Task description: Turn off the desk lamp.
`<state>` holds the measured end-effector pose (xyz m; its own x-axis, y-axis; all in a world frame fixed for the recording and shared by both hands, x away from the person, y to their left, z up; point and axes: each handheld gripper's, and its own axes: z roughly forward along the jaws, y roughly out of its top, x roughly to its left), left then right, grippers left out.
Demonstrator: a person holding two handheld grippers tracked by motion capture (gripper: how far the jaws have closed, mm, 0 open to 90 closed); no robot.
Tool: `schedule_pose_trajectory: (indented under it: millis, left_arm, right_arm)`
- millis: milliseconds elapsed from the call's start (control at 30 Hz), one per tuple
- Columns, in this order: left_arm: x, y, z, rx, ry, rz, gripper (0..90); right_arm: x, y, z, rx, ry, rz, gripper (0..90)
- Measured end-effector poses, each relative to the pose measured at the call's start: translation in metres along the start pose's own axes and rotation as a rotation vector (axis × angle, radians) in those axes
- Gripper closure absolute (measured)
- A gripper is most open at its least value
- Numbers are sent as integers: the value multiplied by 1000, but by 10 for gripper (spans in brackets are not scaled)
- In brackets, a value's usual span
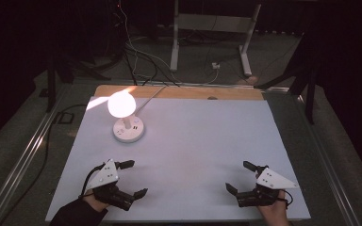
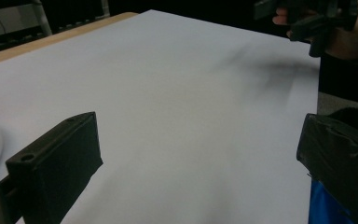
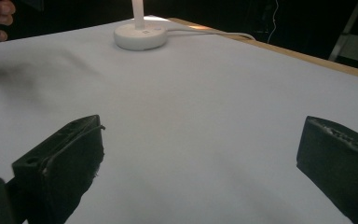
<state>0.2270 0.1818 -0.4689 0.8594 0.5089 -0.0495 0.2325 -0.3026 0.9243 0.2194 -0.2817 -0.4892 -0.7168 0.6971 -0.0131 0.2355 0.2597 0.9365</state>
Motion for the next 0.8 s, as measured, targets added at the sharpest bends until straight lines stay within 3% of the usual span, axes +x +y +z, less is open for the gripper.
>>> schedule_pose_trajectory:
  millis: [567, 800]
  left_arm:
    - [16, 18, 8, -4, 30, -43, 4]
    - [26, 26, 3, -21, 66, -55, 4]
  right_arm:
    - [-1, 0, 0, -2, 3, 5, 0]
    - [-1, 0, -1, 0, 5, 12, 0]
